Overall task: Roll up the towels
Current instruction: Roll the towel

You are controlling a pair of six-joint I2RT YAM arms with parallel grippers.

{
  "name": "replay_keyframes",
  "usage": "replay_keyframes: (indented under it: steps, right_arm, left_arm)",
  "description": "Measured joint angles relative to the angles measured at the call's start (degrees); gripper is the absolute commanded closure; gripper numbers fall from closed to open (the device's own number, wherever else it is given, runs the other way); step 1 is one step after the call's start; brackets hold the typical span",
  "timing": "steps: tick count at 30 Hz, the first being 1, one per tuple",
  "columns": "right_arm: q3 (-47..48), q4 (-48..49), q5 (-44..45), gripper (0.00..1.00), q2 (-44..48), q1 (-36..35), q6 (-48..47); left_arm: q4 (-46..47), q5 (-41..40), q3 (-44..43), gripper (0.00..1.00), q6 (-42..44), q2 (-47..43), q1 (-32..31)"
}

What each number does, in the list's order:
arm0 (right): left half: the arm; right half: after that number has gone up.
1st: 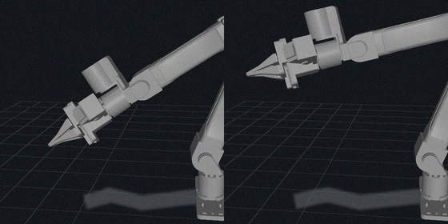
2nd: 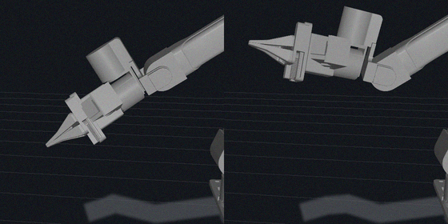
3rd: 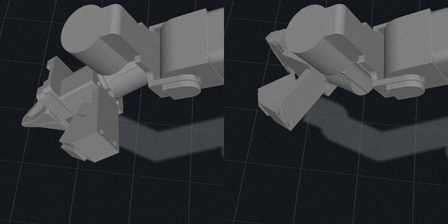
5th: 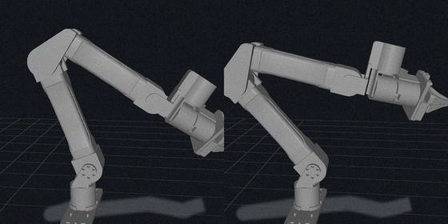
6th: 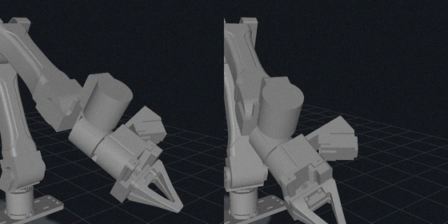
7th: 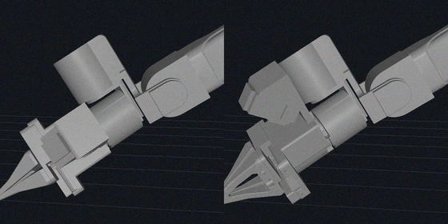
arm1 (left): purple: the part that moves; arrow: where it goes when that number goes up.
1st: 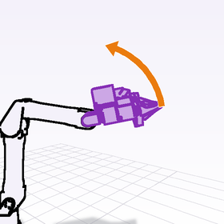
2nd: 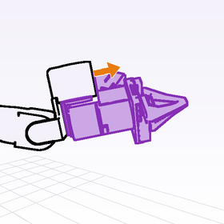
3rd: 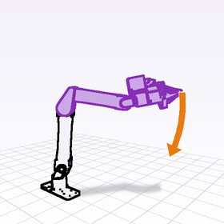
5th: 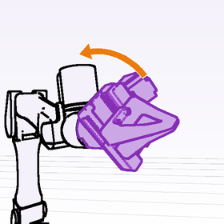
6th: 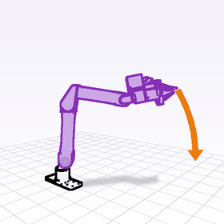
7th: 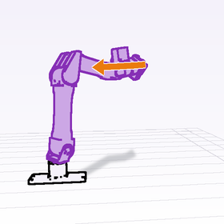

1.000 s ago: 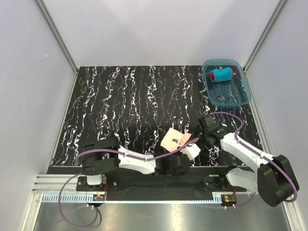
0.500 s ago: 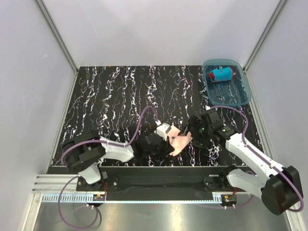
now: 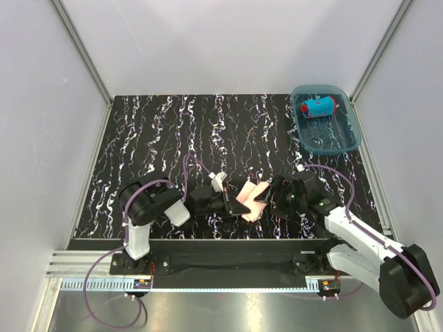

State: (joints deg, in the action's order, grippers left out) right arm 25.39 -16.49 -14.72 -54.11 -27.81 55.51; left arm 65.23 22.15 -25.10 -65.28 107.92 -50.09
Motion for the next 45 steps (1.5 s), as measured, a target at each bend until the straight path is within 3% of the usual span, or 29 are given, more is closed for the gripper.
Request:
replay_keyframes:
  steps: [5,9,12,15,16,18,21,25,29,32,36,39,45]
  right_arm:
    - [-2.8,7.0,0.0,0.05,-3.9,0.0,0.3]
    - [-3.8,12.2,0.1,0.14,-7.8,0.0,0.4]
    - [-3.9,16.7,0.0,0.26,-11.6,0.0,0.4]
    - [-4.5,20.1,0.0,0.46,-14.7,0.0,0.4]
    - [-4.7,20.9,-0.1,0.57,-15.5,0.0,0.5]
    - [-4.9,22.0,-0.4,0.64,-16.3,0.0,0.6]
    - [-5.0,22.9,-0.9,0.76,-16.4,0.0,0.4]
    - [-5.0,22.8,-1.0,0.81,-16.3,0.0,0.3]
    - [-4.9,20.9,-0.9,0.85,-14.8,0.0,0.2]
    - [-4.3,18.4,-0.8,0.86,-14.0,0.0,0.0]
    - [-2.6,14.0,-0.3,0.87,-14.0,0.0,-0.2]
    - [-0.5,10.5,0.3,0.87,-14.7,0.0,-0.2]
    - [3.2,5.8,0.5,0.87,-17.6,0.0,-0.5]
  left_arm:
    - [5.3,2.4,1.4,1.0,-6.3,3.8,0.3]
    - [6.9,3.2,2.0,1.0,-8.3,4.1,0.3]
    - [7.9,3.7,2.0,1.0,-9.3,4.8,0.3]
    - [8.3,3.9,1.9,1.0,-10.3,5.8,0.3]
    - [8.3,3.9,1.8,1.0,-10.6,6.0,0.3]
    - [8.4,4.0,1.7,1.0,-11.1,6.3,0.3]
    - [8.5,4.2,1.6,0.95,-11.0,6.3,0.3]
    - [7.0,4.2,1.6,0.75,-8.0,4.2,0.3]
    - [-2.3,3.6,1.4,0.31,-1.4,-4.5,0.3]
    - [-15.1,0.8,-0.4,0.17,5.5,-13.3,-0.2]
    - [-34.2,-8.7,-7.1,0.14,17.0,-22.9,-3.3]
    - [-45.6,-19.4,-13.1,0.14,25.5,-26.6,-9.6]
    - [-57.2,-38.7,-20.0,0.13,37.7,-25.6,-24.0]
